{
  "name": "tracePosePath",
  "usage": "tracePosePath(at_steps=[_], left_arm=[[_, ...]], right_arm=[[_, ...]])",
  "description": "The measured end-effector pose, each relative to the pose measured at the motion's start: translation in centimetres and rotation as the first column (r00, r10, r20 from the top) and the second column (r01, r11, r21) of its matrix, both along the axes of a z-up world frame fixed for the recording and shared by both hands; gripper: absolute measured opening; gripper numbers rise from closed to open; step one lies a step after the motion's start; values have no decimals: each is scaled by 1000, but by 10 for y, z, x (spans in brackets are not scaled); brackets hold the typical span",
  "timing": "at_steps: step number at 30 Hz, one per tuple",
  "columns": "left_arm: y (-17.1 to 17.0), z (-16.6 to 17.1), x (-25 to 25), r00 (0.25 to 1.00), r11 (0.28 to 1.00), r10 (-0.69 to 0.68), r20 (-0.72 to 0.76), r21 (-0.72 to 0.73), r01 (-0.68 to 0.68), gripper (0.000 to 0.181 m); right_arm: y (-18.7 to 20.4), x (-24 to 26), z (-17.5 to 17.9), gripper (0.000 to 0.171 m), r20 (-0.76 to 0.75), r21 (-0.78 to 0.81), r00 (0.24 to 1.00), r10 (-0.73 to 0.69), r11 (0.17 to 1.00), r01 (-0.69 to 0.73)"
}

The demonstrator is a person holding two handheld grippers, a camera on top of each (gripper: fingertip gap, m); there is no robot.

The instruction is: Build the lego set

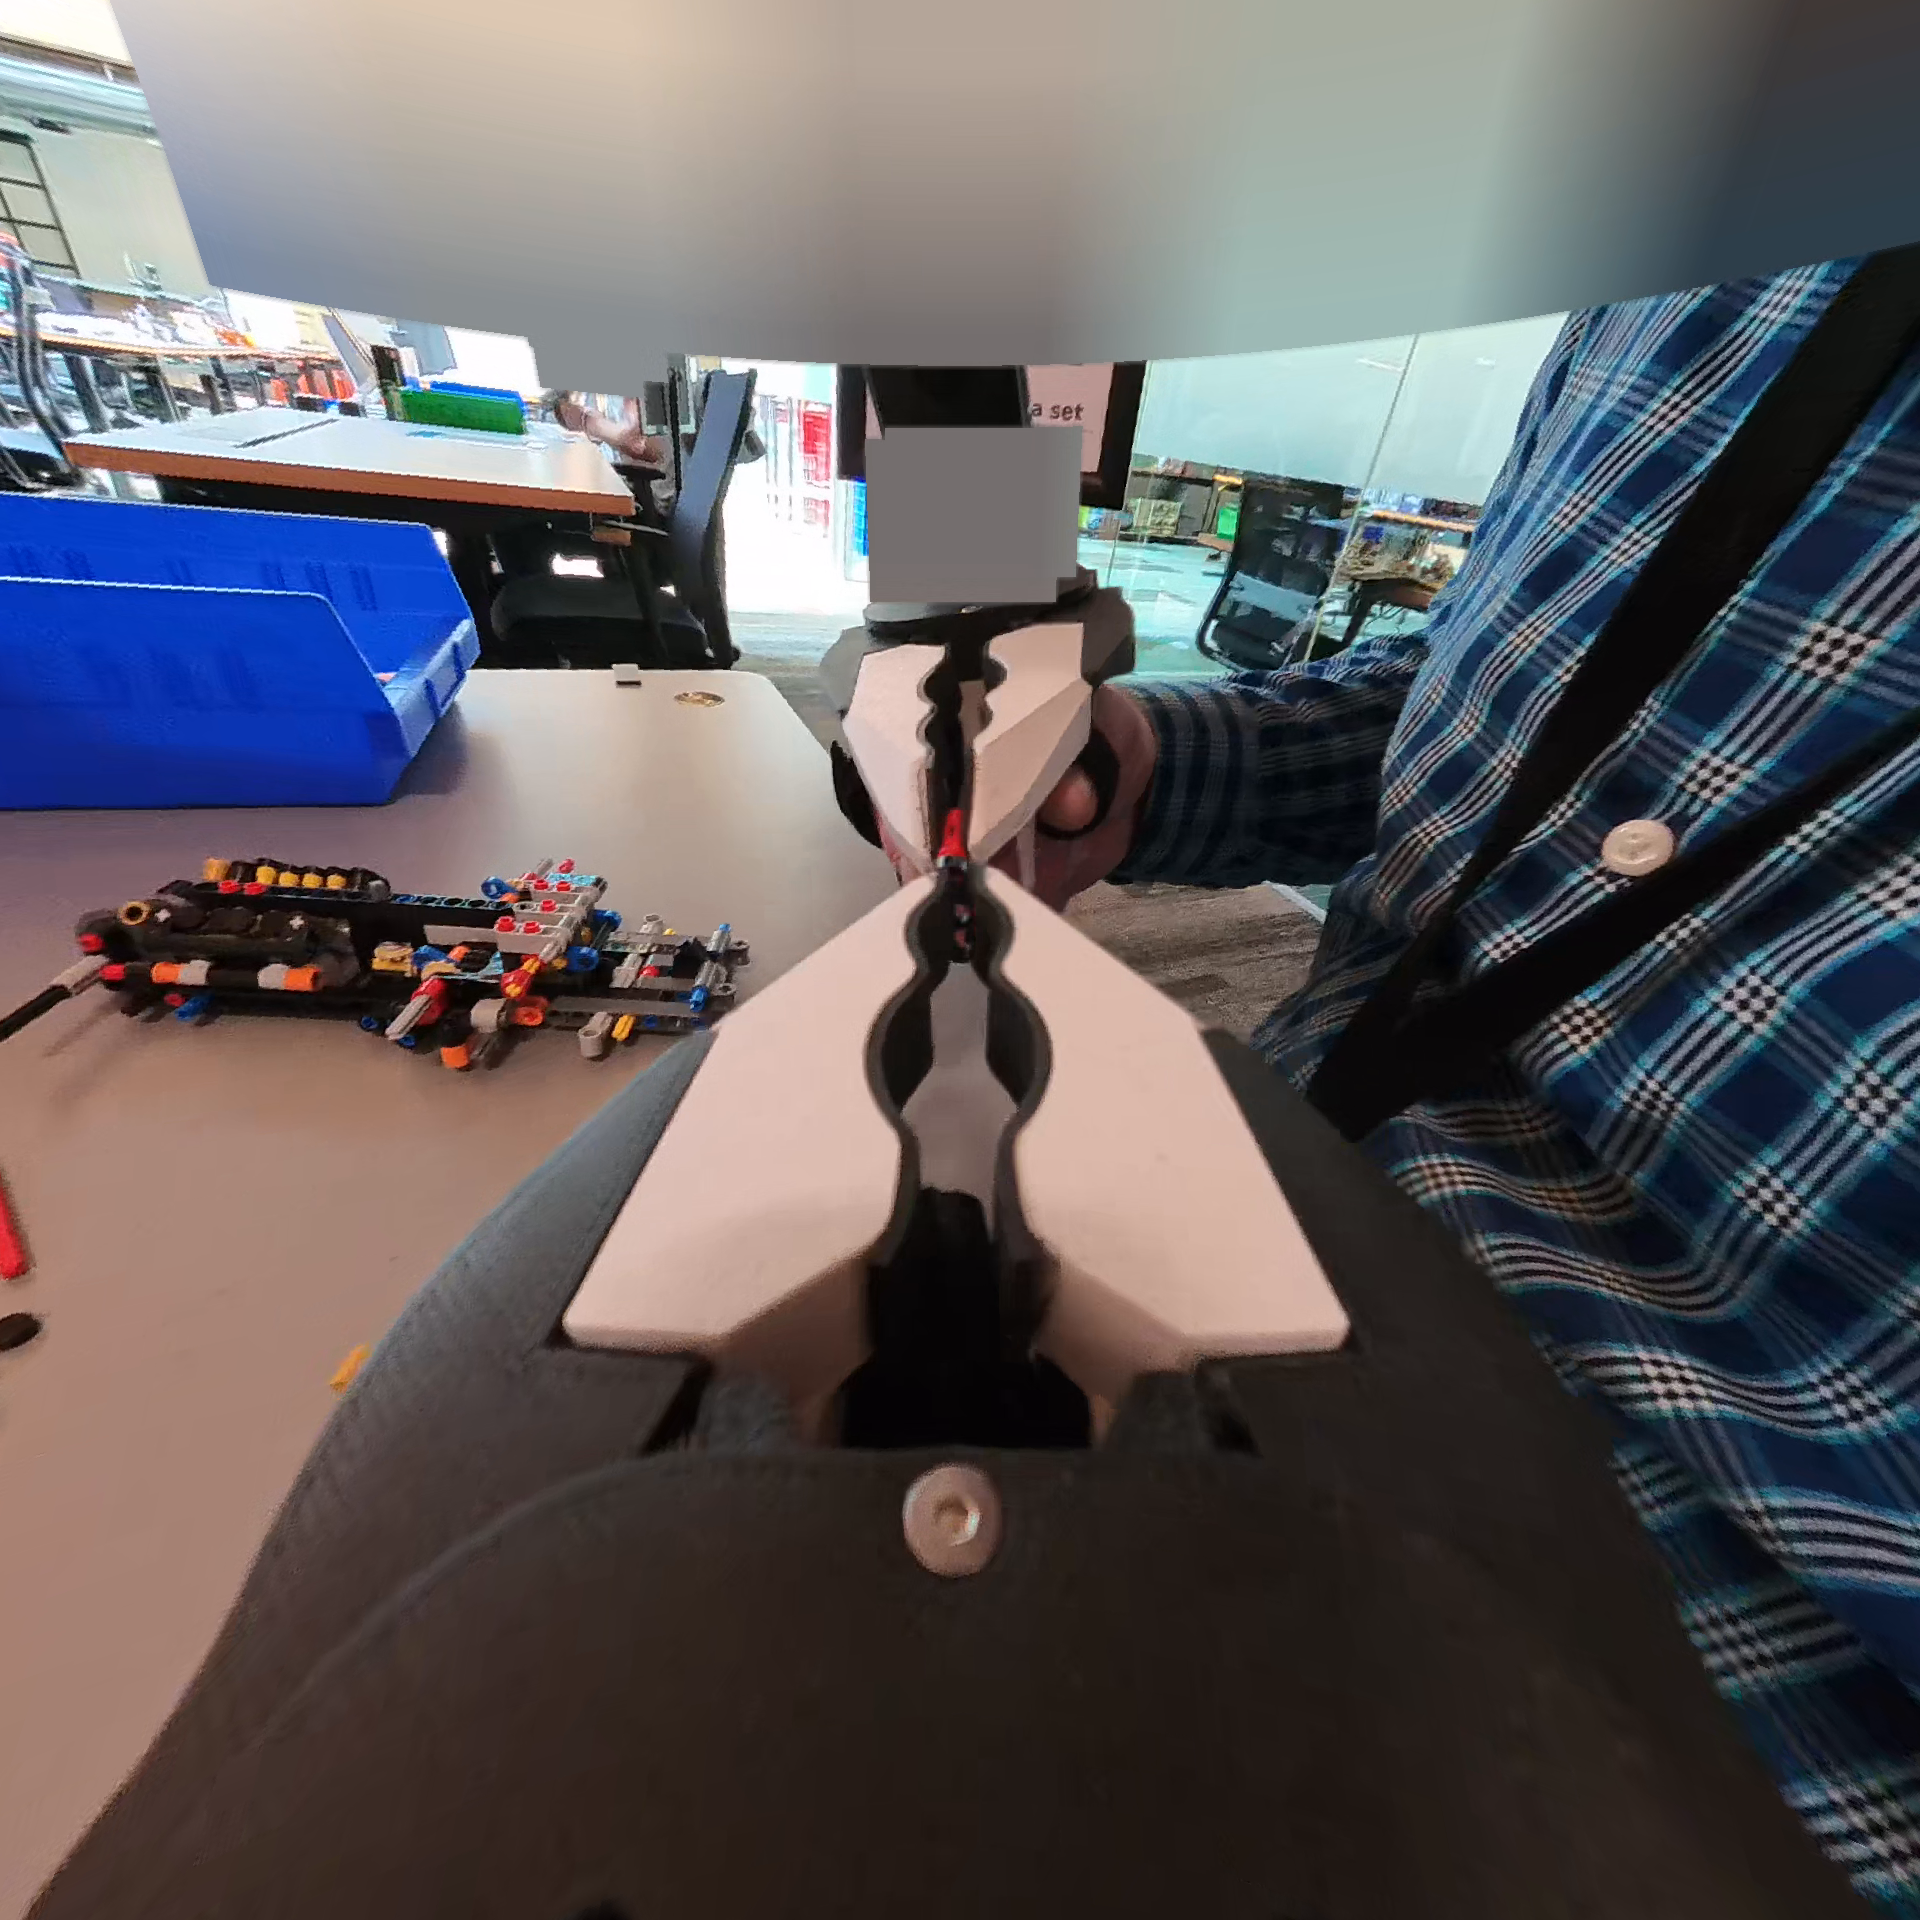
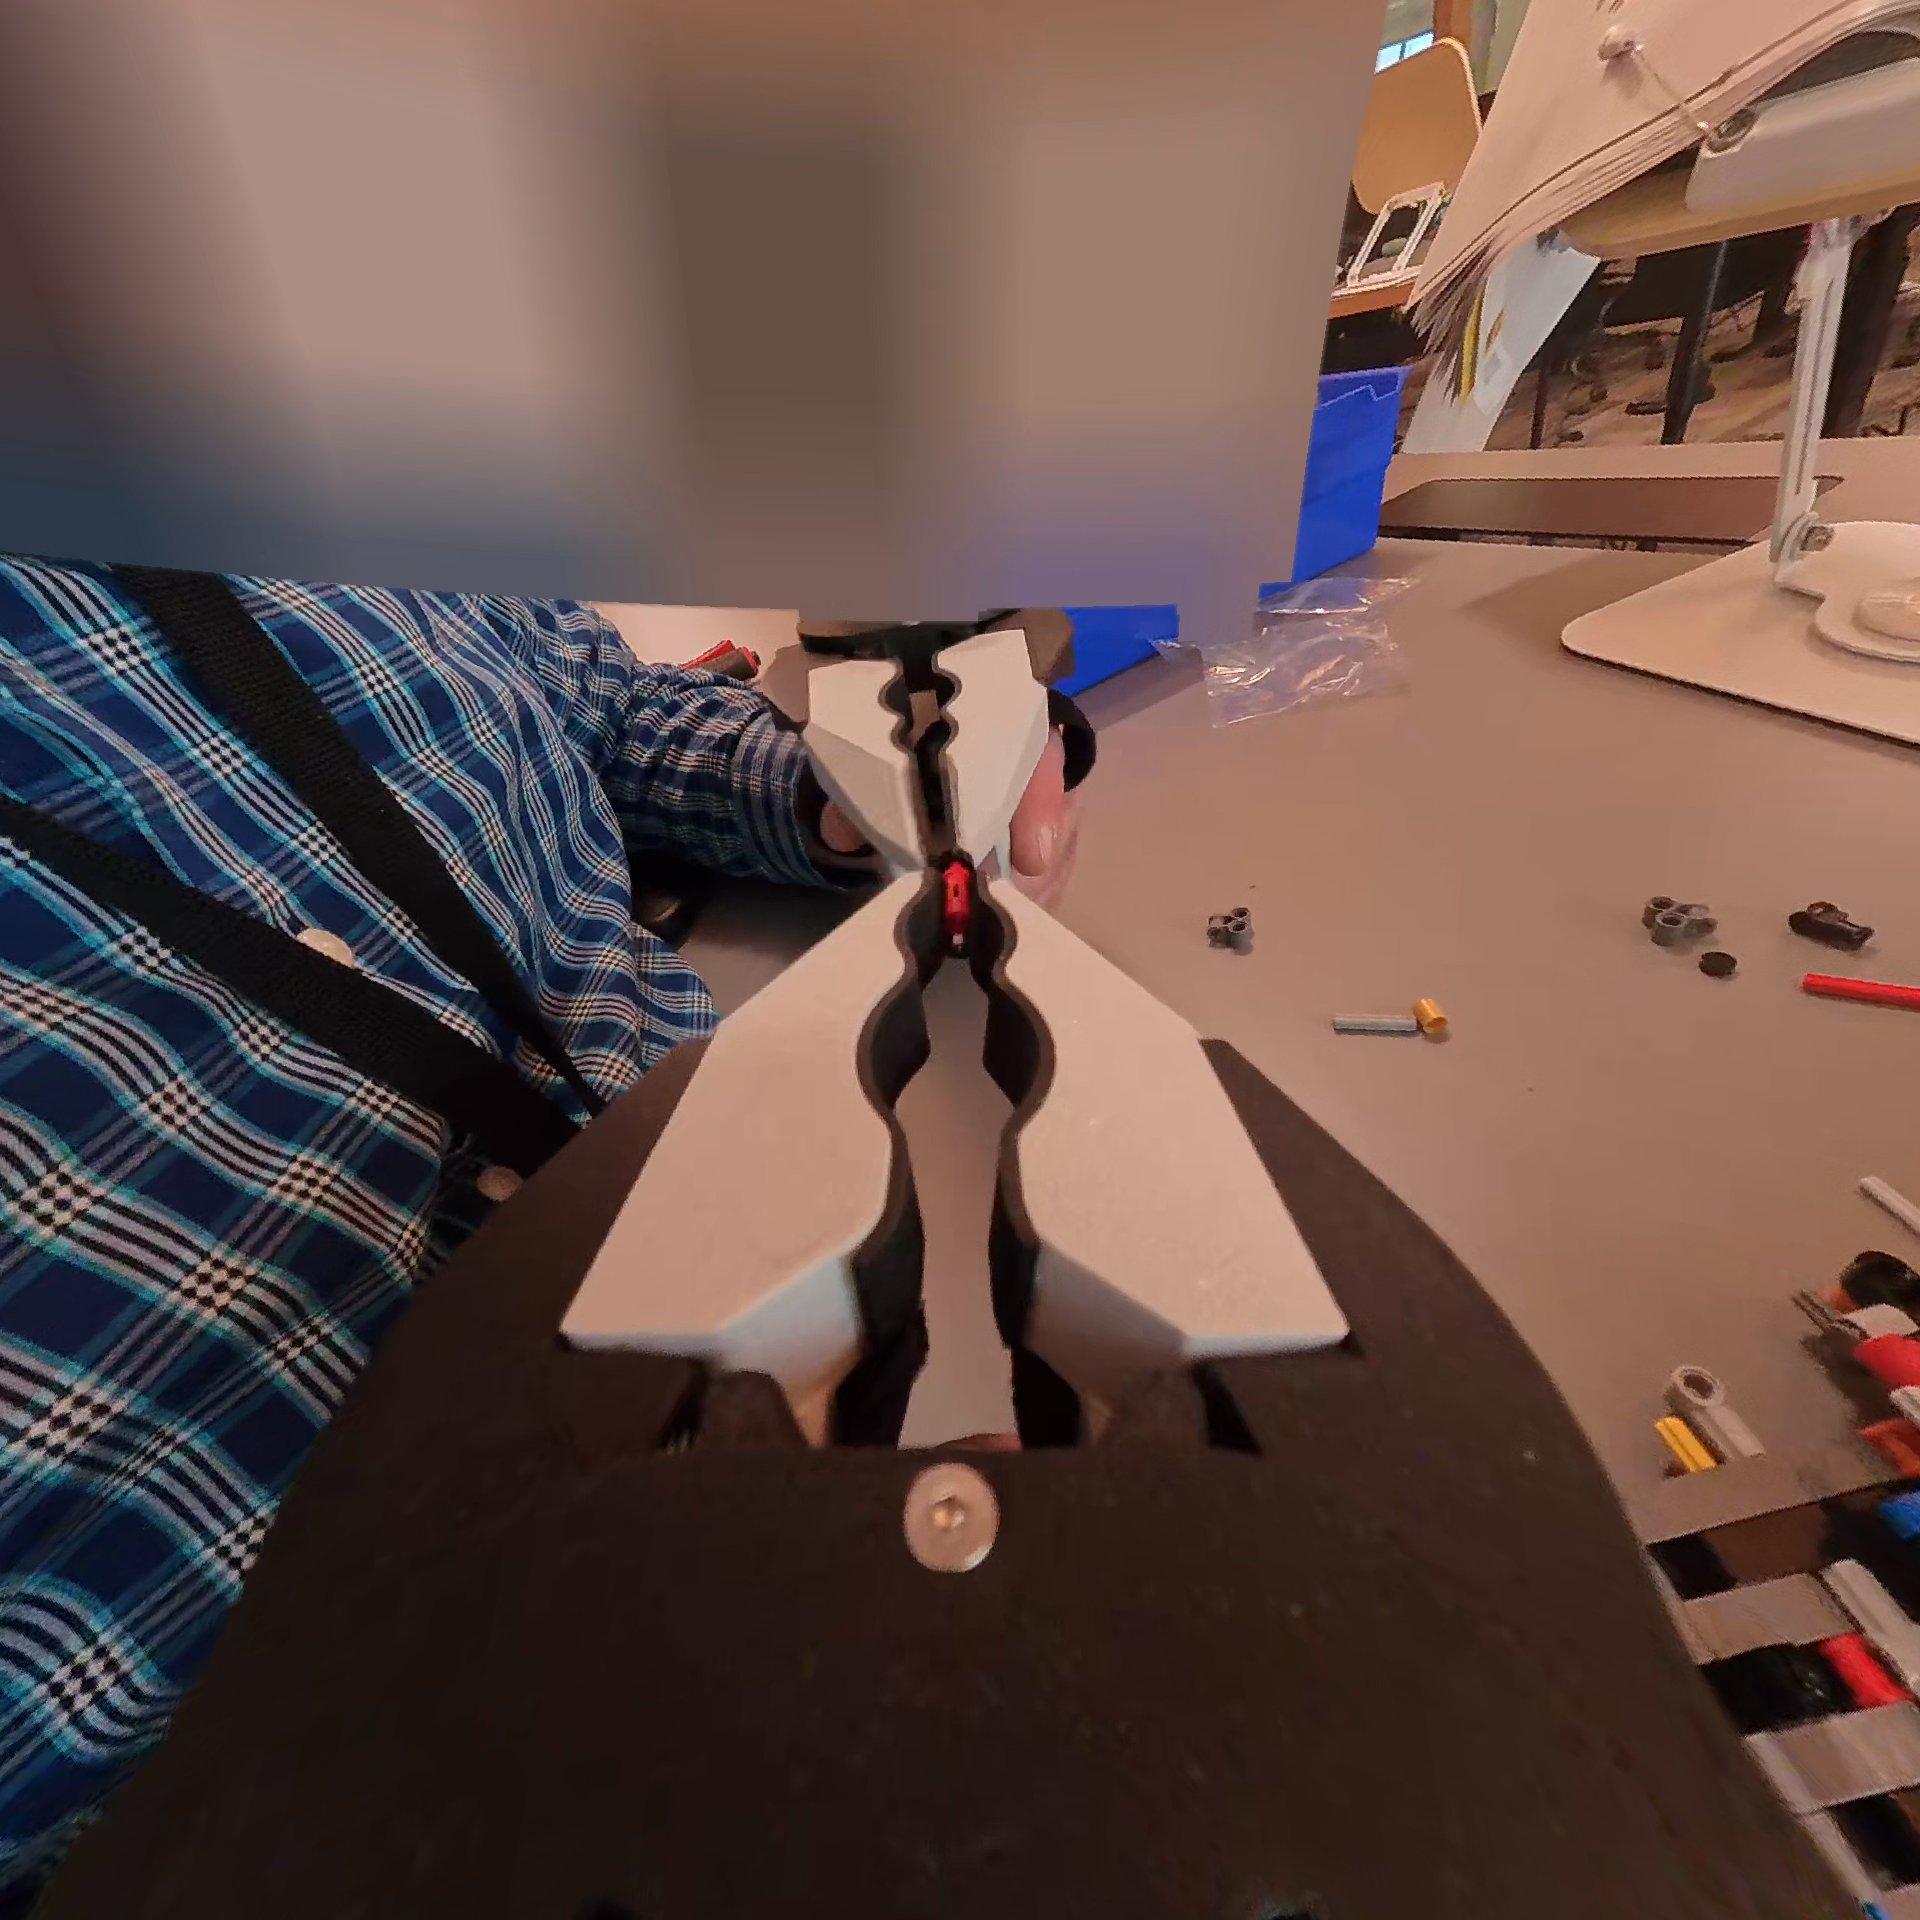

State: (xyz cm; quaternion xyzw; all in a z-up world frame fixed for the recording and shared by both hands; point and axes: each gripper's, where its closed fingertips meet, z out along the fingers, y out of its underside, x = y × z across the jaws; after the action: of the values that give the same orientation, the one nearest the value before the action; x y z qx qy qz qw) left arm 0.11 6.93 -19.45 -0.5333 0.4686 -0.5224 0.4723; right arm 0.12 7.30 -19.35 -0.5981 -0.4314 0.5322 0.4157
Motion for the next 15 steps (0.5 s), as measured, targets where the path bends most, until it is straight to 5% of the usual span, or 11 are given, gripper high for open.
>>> tracePosePath(at_steps=[15], left_arm=[[-2, 3, -1, 1000, 1000, -2, 12, 21, 2, 1]], right_arm=[[-3, -1, 3, 2, -9, 17, 1000, 18, 1000, -18]])
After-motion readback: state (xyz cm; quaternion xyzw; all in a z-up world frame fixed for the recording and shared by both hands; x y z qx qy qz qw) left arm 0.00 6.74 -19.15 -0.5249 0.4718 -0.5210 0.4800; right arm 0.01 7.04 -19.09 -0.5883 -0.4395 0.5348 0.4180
